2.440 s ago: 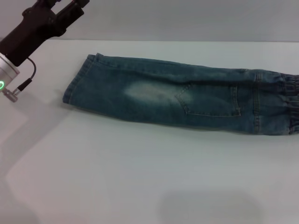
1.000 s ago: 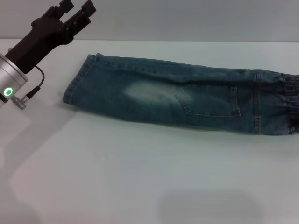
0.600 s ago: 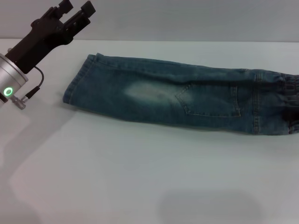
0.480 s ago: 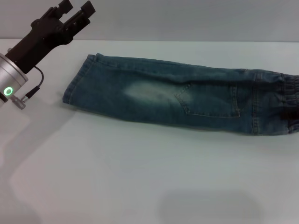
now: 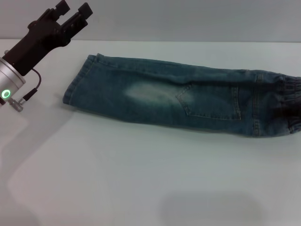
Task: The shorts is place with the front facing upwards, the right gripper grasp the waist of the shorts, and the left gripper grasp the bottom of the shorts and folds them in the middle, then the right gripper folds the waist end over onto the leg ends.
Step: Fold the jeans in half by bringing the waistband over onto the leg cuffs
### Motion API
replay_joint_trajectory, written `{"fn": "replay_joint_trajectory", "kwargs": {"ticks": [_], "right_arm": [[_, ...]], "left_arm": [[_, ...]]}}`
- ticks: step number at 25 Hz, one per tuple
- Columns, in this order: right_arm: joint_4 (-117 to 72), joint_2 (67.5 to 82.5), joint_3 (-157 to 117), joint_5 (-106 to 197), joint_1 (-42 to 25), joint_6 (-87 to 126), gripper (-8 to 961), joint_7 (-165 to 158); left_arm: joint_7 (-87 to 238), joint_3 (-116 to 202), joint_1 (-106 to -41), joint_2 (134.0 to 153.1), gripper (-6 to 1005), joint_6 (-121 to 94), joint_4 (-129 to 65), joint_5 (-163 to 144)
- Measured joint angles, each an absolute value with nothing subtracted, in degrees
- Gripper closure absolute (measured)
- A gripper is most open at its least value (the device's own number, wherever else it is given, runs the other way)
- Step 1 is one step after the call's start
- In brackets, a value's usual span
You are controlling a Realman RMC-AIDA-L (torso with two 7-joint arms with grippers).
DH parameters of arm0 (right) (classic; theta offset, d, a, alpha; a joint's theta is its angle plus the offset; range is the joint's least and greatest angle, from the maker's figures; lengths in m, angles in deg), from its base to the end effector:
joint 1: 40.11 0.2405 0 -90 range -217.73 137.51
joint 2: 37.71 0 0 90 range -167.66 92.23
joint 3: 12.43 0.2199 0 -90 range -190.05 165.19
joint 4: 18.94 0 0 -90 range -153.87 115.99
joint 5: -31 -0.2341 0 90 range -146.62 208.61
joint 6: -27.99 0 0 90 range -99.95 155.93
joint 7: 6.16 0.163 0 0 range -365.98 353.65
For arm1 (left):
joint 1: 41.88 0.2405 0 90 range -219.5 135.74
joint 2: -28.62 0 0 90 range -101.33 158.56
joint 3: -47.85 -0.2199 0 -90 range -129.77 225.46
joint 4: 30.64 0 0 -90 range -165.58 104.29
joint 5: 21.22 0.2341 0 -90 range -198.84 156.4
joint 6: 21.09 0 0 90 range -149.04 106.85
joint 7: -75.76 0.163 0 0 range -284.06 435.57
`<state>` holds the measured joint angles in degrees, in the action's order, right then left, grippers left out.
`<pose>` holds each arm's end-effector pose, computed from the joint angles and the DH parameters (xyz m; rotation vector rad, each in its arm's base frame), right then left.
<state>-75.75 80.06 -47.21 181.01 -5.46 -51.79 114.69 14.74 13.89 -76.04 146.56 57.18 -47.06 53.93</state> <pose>0.2932 0.3826 0.0810 -2.2986 1.2163 -0.0235 -0.2353 0.3918 0.0307 -1.9899 -0.6592 -1.2326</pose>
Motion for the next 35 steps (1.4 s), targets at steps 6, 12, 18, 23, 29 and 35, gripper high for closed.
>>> {"fn": "replay_joint_trajectory", "kwargs": {"ticks": [6, 12, 18, 23, 29, 35], "right_arm": [[-75.36, 80.06, -46.98, 179.98, -5.66, -51.59, 382, 114.68], [-75.79, 80.25, -46.81, 179.96, -6.57, -51.47, 386, 114.68], [-76.00, 80.38, -46.90, 179.08, -7.64, -51.56, 606, 114.68], [-79.01, 80.52, -47.58, 173.04, -10.46, -55.38, 835, 114.11], [-85.28, 80.18, -47.23, 159.29, -14.89, -66.97, 884, 109.79], [-87.87, 79.16, -46.71, 150.76, -16.85, -74.78, 884, 107.55]], "left_arm": [[15.58, 13.79, -75.89, 146.48, 186, 55.99, -47.48, 54.00], [16.99, 13.54, -75.80, 146.48, 186, 54.56, -47.52, 54.05], [20.70, 11.92, -76.12, 146.73, 186, 51.84, -47.07, 54.34], [23.84, 6.20, -77.47, 147.14, 186, 48.04, -46.64, 54.34], [24.69, -3.29, -80.47, 147.36, 186, 44.89, -44.88, 54.25], [25.33, -12.74, -83.99, 147.72, 186, 44.23, -41.86, 53.92]]}}
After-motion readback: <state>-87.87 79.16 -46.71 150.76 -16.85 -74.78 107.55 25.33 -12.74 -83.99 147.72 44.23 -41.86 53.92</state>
